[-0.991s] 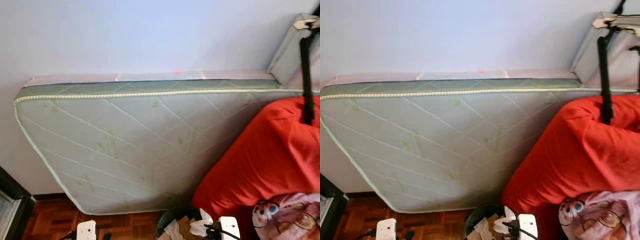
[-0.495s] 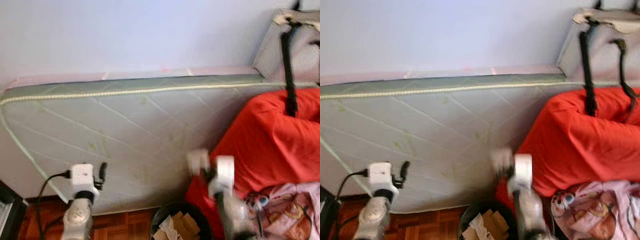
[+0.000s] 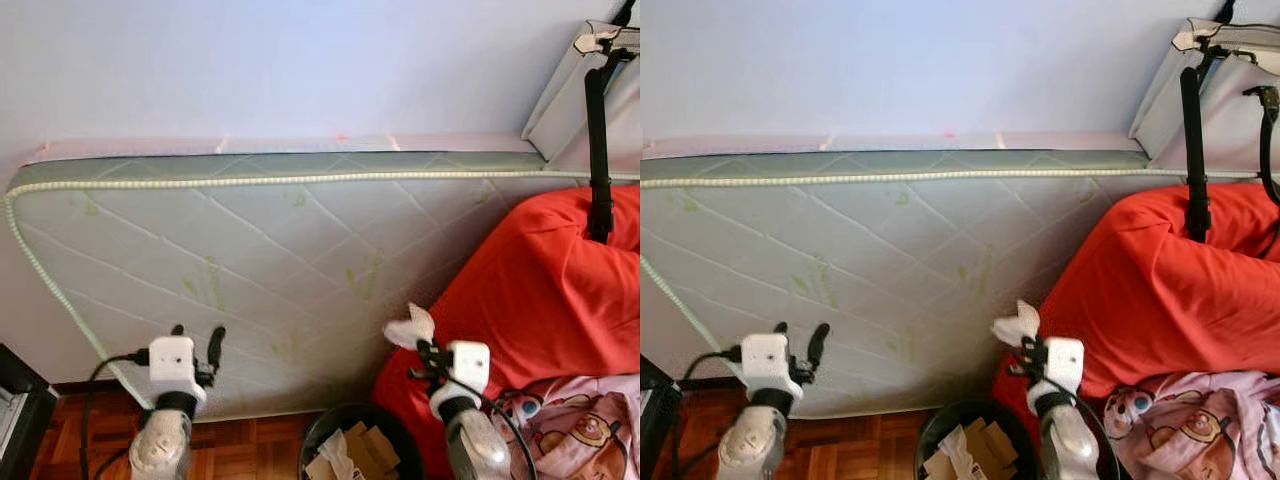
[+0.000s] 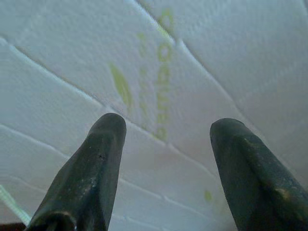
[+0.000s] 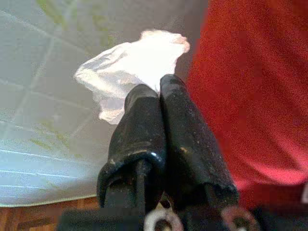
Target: Clean up the room
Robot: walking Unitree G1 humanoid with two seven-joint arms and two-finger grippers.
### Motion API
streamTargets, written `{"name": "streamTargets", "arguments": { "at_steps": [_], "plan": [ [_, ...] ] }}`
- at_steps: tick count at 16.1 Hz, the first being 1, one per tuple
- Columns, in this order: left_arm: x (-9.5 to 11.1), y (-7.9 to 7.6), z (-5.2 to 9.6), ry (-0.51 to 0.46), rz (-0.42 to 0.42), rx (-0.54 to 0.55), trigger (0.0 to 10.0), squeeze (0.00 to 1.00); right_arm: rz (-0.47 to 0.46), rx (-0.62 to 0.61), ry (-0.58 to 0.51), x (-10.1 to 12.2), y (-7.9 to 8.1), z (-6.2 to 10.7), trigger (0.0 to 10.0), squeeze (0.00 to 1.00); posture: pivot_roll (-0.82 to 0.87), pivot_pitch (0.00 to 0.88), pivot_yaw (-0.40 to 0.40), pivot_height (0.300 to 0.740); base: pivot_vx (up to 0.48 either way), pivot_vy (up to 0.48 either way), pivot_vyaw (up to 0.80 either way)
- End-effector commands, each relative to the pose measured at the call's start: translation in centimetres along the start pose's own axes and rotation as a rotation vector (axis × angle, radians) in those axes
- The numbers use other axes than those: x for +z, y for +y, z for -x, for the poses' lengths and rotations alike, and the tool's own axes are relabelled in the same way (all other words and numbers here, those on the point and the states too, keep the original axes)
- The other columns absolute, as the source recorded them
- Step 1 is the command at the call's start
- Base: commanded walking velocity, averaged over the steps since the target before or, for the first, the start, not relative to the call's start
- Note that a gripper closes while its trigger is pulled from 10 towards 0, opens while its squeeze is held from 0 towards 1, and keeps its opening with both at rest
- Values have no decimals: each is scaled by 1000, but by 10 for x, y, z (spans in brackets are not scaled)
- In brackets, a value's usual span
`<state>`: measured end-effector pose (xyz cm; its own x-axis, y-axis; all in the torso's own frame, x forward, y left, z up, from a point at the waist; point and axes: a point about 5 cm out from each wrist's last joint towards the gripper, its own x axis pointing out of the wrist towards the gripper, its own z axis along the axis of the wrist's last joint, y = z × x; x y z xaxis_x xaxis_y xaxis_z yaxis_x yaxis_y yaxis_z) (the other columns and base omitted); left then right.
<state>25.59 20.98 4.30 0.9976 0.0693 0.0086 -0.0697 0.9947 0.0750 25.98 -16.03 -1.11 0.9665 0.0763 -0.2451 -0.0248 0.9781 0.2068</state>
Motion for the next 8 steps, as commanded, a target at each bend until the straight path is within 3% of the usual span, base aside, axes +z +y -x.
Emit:
{"name": "streamTargets", "arguments": {
  "at_steps": [1, 8],
  "plan": [
    [3, 0, -3, 4, -3, -12, 10000, 0, 8, -21, -15, 4, -5, 0, 10000, 0, 71, 0, -80, 740, 0, 0, 0],
    [10, -11, -13, 27, -27, -134, 10000, 0, 8, -52, -24, 10, -5, -6, 10000, 0, 71, 0, -23, 740, 0, 0, 0]
  ]
}}
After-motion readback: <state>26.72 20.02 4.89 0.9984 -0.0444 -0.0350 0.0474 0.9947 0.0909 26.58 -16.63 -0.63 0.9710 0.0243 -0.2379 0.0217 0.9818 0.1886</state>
